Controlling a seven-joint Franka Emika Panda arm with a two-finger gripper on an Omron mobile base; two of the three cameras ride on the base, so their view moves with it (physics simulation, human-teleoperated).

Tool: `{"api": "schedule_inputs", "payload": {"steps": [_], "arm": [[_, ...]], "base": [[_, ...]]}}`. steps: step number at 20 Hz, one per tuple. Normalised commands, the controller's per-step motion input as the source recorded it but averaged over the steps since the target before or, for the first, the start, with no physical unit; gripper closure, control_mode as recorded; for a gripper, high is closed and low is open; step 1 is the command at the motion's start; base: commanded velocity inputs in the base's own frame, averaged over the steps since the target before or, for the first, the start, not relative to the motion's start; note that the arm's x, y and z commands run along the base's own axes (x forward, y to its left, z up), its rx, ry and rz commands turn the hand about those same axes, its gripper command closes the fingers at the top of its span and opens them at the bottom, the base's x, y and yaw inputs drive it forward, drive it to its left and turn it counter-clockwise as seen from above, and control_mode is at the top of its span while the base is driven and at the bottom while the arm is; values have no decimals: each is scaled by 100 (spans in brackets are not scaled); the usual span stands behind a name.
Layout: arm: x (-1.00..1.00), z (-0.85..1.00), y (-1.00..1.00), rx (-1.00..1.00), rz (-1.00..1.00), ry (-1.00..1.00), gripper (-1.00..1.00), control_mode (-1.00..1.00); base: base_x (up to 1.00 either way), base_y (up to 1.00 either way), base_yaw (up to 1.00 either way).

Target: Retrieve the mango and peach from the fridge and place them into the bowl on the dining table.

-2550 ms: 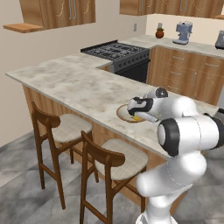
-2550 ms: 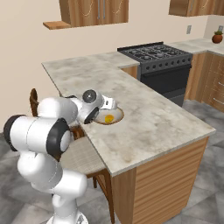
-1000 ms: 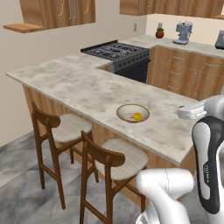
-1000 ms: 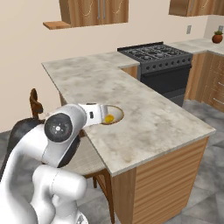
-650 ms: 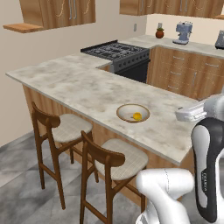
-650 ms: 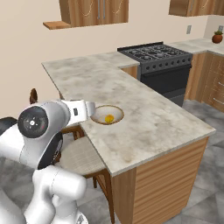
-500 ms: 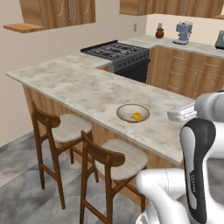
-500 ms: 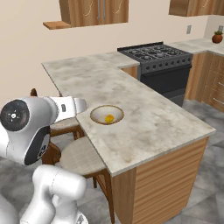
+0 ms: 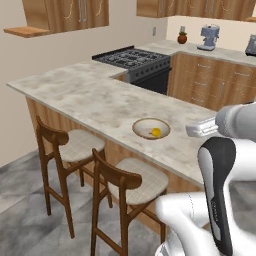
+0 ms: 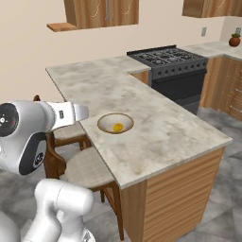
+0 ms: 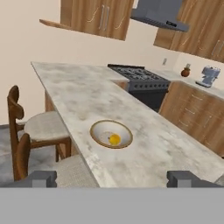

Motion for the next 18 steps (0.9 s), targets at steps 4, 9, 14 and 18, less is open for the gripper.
{"api": "schedule_inputs", "payload": {"steps": [4, 9, 14, 18], "arm": [[0, 0, 0, 0, 0, 0, -100, 100], [0, 0, 0, 0, 0, 0, -100, 100], [0, 0, 0, 0, 0, 0, -100, 100], [0, 0, 0, 0, 0, 0, -100, 100]], "base": [[-100, -42, -12], [-32, -64, -47], [25, -30, -66], [46, -1, -74]]}}
